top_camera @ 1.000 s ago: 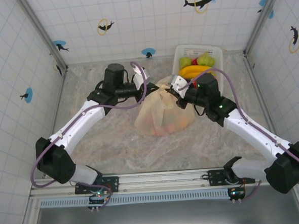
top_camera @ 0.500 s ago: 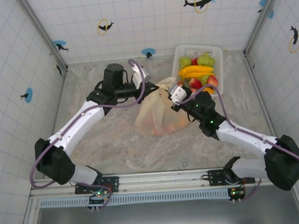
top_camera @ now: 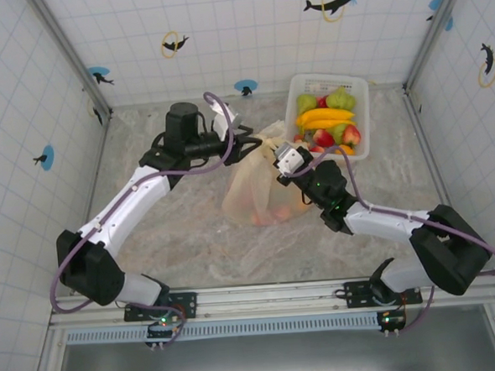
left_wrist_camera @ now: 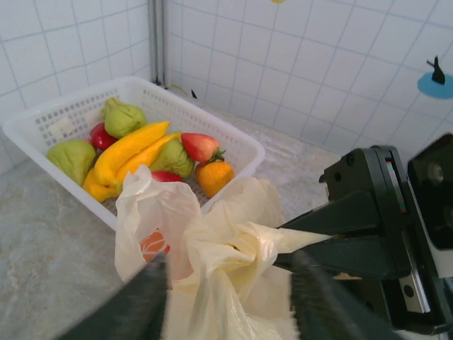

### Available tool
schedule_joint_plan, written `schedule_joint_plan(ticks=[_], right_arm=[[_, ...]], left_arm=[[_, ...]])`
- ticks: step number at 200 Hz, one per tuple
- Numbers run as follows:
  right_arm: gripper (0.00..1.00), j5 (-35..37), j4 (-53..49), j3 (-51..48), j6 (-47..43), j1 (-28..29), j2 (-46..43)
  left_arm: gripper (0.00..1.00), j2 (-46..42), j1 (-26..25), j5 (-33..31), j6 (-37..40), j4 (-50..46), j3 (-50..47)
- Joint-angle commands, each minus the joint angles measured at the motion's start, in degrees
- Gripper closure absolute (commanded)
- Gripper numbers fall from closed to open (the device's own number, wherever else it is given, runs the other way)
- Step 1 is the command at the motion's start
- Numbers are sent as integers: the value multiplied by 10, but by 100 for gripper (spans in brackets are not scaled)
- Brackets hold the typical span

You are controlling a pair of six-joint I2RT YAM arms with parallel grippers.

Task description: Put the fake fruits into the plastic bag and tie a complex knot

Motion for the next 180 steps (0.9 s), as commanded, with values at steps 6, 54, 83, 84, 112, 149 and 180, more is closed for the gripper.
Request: schedule_joint_plan(ticks=[6, 54, 83, 84, 112, 149, 180], right_arm=[[100, 4, 1, -5, 12, 0, -18], [100, -9, -23, -6, 27, -1, -46], [100, -12, -36, -4, 26, -2, -52], [100, -11, -36, -4, 26, -2, -52], [100, -17, -32, -7, 34, -7, -59], [100, -41, -36, -6, 50, -13, -63], [100, -51, -41, -5, 58, -17, -68]], left_arm=[[33, -16, -3, 36, 28, 31, -11], [23, 4, -26, -23, 67, 35, -13], [23, 17, -26, -43, 84, 28, -8], [23, 17, -25, -43, 84, 28, -8], [28, 25, -26, -35, 99, 20, -8], [38, 36, -26, -24, 122, 17, -12], [57, 45, -27, -2, 125, 16, -8]])
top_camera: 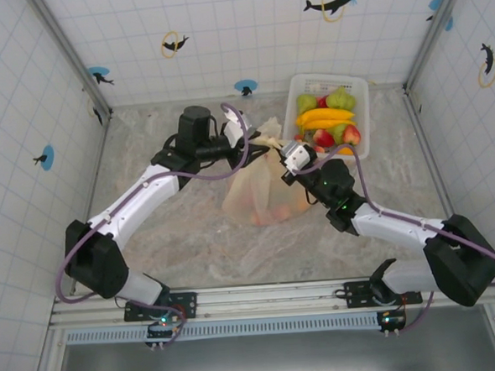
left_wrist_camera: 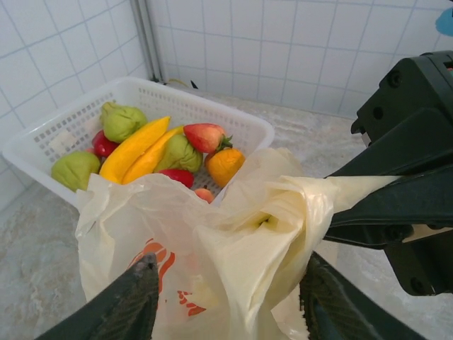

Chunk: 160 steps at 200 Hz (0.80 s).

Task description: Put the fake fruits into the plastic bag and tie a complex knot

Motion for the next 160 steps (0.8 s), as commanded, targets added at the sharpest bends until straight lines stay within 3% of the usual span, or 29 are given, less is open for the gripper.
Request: schedule_joint_plan(ticks=[1, 31, 49, 62, 99, 160], right_arm=[[100, -15, 0, -4, 16, -5, -18], [100, -32, -39, 6, 16, -11, -26], [100, -33, -97, 22, -2, -16, -41], [89, -44, -148, 36, -16, -25, -56], [63, -59, -277, 83, -78, -41, -80], [43, -91, -379, 164, -126, -48, -38]], left_arm=[[57, 14, 0, 26, 20, -1, 1], [85, 18, -2, 21, 21, -1, 3], [95, 13, -2, 18, 24, -2, 2], [99, 9, -3, 14, 25, -1, 1], [100, 3, -9, 11, 30, -1, 1], [100, -1, -17, 5, 34, -2, 1]])
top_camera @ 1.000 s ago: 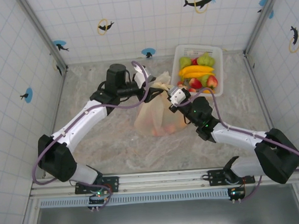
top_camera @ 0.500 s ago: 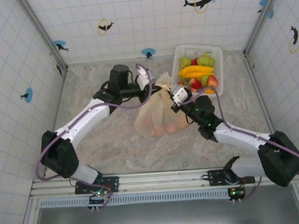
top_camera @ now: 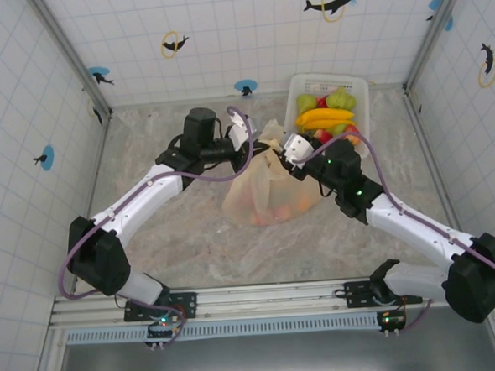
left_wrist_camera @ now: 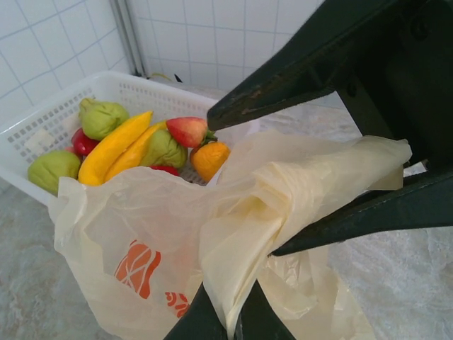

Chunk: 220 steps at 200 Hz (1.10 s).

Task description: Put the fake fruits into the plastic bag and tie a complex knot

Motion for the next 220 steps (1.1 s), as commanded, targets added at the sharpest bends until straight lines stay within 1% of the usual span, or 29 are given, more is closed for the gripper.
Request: schedule_joint_plan(ticks=[1, 49, 68, 86, 105, 112, 119, 132, 140, 146, 153, 164, 173, 178, 189, 197, 206, 216, 220], right_arm=[[42, -20, -53, 37, -27, -3, 20], [44, -37, -74, 58, -35, -3, 52], [51, -45, -72, 61, -31, -3, 60], [65, -44, -64, 61, -24, -3, 60], [65, -43, -46, 54, -15, -5, 53], [67, -44, -45, 54, -13, -5, 51], [75, -45, -46, 54, -12, -7, 49], [86, -48, -45, 54, -8, -9, 46], [94, -48, -42, 52, -6, -9, 43], [100, -49, -39, 50, -2, -10, 41], [100, -49, -35, 48, 1, -11, 40], [100, -51, -30, 44, 5, -12, 37], [100, -49, -24, 38, 7, -13, 34], [100, -48, -20, 35, 10, -15, 32], [100, -45, -6, 27, 16, -19, 30], [100, -44, 6, 22, 24, -23, 26], [100, -45, 18, 16, 31, -26, 24], [100, -47, 34, 10, 40, -28, 22], [100, -48, 40, 6, 43, -28, 21]], left_arm=[[100, -12, -5, -2, 17, 3, 1], [100, -16, -5, 1, 20, 3, 1], [100, -18, -5, 3, 21, 3, 1], [100, -19, -7, 5, 20, 3, 0], [100, -20, -6, 5, 21, 3, -2], [100, -21, -6, 3, 22, 3, -3], [100, -22, -6, 4, 22, 3, -3], [98, -22, -6, 4, 23, 3, -4], [95, -22, -6, 6, 23, 3, -4], [90, -23, -6, 7, 23, 3, -4], [82, -25, -6, 10, 22, 3, -4], [73, -30, -6, 12, 20, 5, -5], [59, -37, -5, 8, 11, 7, -5], [56, -41, -2, 9, 6, 11, -5], [50, -56, 8, 20, -9, 23, -5], [47, -70, 22, 36, -25, 37, -25], [45, -85, 44, 53, -51, 64, -42], [42, -102, 66, 56, -86, 103, -65], [42, -108, 90, 56, -100, 121, -77]])
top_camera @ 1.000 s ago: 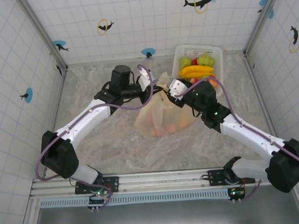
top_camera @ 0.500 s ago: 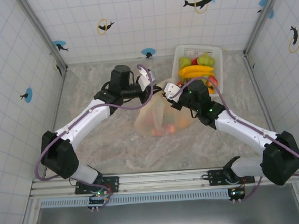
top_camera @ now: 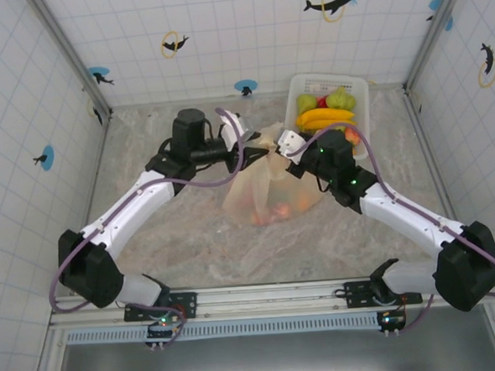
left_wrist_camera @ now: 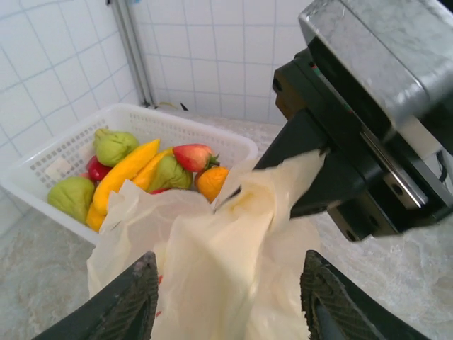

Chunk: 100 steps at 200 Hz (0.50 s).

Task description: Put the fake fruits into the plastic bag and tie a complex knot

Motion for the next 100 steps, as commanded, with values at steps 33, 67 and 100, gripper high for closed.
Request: schedule_joint_plan(ticks=[33, 67, 100], right_arm=[[100, -18, 102, -37, 51, -6, -15], [100, -14, 153, -63, 85, -4, -12], [100, 4, 203, -85, 109, 6, -3]], left_arm=[[42, -33, 106, -4, -103, 91, -66], [45, -10, 70, 25, -115, 82, -93], [49, -18, 6, 5, -126, 87, -121]])
